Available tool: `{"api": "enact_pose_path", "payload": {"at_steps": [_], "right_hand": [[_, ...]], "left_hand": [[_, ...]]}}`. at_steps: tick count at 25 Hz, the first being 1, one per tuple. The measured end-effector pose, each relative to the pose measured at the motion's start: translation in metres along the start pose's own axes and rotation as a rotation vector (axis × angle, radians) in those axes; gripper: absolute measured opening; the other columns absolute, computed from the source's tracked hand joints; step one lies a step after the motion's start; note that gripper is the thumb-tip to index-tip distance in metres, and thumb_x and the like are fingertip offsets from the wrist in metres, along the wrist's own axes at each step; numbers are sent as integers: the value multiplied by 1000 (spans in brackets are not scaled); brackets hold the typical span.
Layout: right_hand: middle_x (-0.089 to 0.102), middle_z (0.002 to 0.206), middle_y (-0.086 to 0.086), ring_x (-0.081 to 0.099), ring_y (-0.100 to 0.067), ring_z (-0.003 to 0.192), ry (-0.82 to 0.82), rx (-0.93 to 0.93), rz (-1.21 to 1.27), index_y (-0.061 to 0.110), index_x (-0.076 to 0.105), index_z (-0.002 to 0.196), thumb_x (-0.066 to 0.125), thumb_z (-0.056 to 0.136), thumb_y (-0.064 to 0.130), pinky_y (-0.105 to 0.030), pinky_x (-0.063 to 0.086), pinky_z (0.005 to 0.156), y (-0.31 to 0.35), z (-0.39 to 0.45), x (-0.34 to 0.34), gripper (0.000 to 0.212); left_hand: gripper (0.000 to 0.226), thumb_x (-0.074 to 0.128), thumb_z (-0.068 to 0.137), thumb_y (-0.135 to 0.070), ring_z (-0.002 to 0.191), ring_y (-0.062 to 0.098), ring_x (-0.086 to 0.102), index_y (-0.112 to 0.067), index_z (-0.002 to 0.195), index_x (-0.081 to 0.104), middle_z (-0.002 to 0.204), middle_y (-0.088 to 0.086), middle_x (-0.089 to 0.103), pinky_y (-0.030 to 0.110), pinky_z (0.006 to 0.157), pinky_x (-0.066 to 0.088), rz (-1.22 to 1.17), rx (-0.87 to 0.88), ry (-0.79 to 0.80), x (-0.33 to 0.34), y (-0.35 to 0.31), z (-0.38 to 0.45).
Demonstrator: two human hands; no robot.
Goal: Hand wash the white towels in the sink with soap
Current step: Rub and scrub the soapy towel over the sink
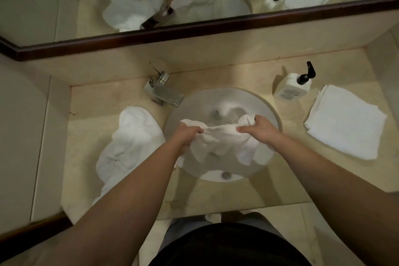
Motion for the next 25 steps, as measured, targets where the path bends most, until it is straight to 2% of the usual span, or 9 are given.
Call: {"api": "enact_pose_path", "payload": {"at_steps": [2, 5, 7, 10, 12, 14, 16, 22, 25], "right_hand": [[62, 100, -5, 61, -17, 85, 45, 72, 75, 9, 55, 107, 78, 83, 20, -31, 50, 70, -19, 20, 9, 35], [66, 113, -20, 68, -36, 96, 45, 158, 122, 1, 58, 111, 81, 80, 20, -49, 58, 84, -48, 45, 29, 43], [62, 114, -17, 65, -36, 101, -4, 185, 73, 2, 57, 122, 77, 84, 23, -46, 56, 83, -61, 57, 40, 48], [63, 92, -14, 63, -34, 94, -133, 181, 72, 6, 65, 91, 71, 88, 34, -39, 49, 75, -78, 80, 50, 30], [66, 98, -18, 62, -34, 96, -184, 187, 113, -1, 67, 99, 60, 95, 37, -37, 46, 81, -89, 92, 54, 39], [63, 116, -13, 59, -28, 108, -191, 187, 90, 1, 60, 125, 54, 99, 36, -29, 40, 86, -100, 96, 60, 44], [60, 126, -11, 57, -26, 113, -175, 195, 38, 4, 53, 134, 60, 95, 35, -25, 37, 85, -113, 98, 70, 51], [64, 99, -23, 61, -37, 98, -123, 191, -295, -4, 64, 102, 64, 76, 35, -34, 41, 77, -138, 102, 84, 46], [64, 85, -16, 61, -30, 81, -241, 104, -182, 3, 65, 92, 58, 85, 29, -22, 41, 64, -132, 94, 81, 28]], "left_hand": [[49, 71, 82, -6, 104, 34, 64, 3, 126, 54, 118, 20, 63, 42, 88, 55, 28, -31, -35, -4, 13, 31], [54, 74, 79, -15, 107, 34, 65, 2, 127, 57, 120, 19, 65, 49, 94, 55, 91, -75, -30, -2, 44, 88], [72, 76, 72, -28, 110, 33, 65, 0, 134, 54, 128, 18, 63, 49, 95, 55, 77, -94, -18, 1, 55, 106], [59, 73, 87, -17, 117, 27, 61, -1, 139, 49, 133, 10, 60, 47, 103, 50, -22, -58, 46, 13, 59, 120], [74, 77, 83, -15, 121, 25, 57, -4, 145, 38, 137, 9, 55, 38, 106, 47, -14, 20, 26, 17, 57, 124], [73, 78, 84, -19, 117, 21, 57, -2, 144, 40, 131, 7, 56, 17, 88, 43, 104, 49, -47, 18, 64, 122], [51, 75, 86, -20, 113, 23, 63, 0, 131, 59, 123, 10, 66, 19, 74, 42, 222, 32, -44, 21, 87, 128], [34, 68, 91, -15, 106, 24, 63, -1, 122, 63, 113, 12, 67, 29, 81, 46, 385, 108, 15, 28, 101, 123], [25, 62, 92, -15, 99, 27, 63, -6, 116, 63, 109, 12, 67, 30, 80, 49, 311, 192, 9, 33, 88, 121]]}}
Point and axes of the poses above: each hand's wrist, its own z-axis towards the middle knuckle, its own x-axis out of the palm, y = z × x, the point moved 5 cm from there along z, towards the middle knuckle
